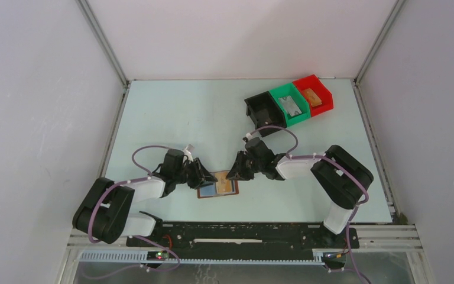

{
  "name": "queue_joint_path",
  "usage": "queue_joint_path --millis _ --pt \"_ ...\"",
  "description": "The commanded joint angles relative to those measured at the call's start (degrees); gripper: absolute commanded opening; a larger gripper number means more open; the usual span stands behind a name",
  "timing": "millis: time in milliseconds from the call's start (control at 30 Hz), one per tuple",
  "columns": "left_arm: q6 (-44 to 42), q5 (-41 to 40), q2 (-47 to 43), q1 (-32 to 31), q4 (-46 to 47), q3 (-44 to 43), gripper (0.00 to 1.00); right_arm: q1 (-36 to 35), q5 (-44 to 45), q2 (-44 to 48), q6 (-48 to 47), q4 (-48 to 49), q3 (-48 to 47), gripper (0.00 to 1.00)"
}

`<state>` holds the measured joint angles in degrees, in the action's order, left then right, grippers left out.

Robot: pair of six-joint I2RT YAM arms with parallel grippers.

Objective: Take the credit cards out of the card holder
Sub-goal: Remove the credit card from the card holder.

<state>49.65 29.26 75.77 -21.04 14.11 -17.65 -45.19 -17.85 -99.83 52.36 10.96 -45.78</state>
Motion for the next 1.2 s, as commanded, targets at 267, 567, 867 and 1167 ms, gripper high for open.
queue_joint_path --millis 267,567,867,1167 --pt "0.1 0.37 -0.18 -0.06 0.83 1.3 0.36 -1.14 0.02 -3.15 -0.68 0.05 -2.55 0.27" --pt "0.1 0.37 -0.27 -0.08 0.74 1.4 0.35 -0.2 3.38 0.56 -1.63 -2.0 -1.44 0.27" --pt "0.1 0.34 -0.4 -0.06 0.74 1.38 0.35 -0.24 3.0 -0.19 -1.55 -1.73 -0.89 0.27" --pt "0.03 0.31 -0.12 -0.06 0.9 1.3 0.35 -1.33 1.67 -2.59 -1.2 -0.93 -0.89 0.27"
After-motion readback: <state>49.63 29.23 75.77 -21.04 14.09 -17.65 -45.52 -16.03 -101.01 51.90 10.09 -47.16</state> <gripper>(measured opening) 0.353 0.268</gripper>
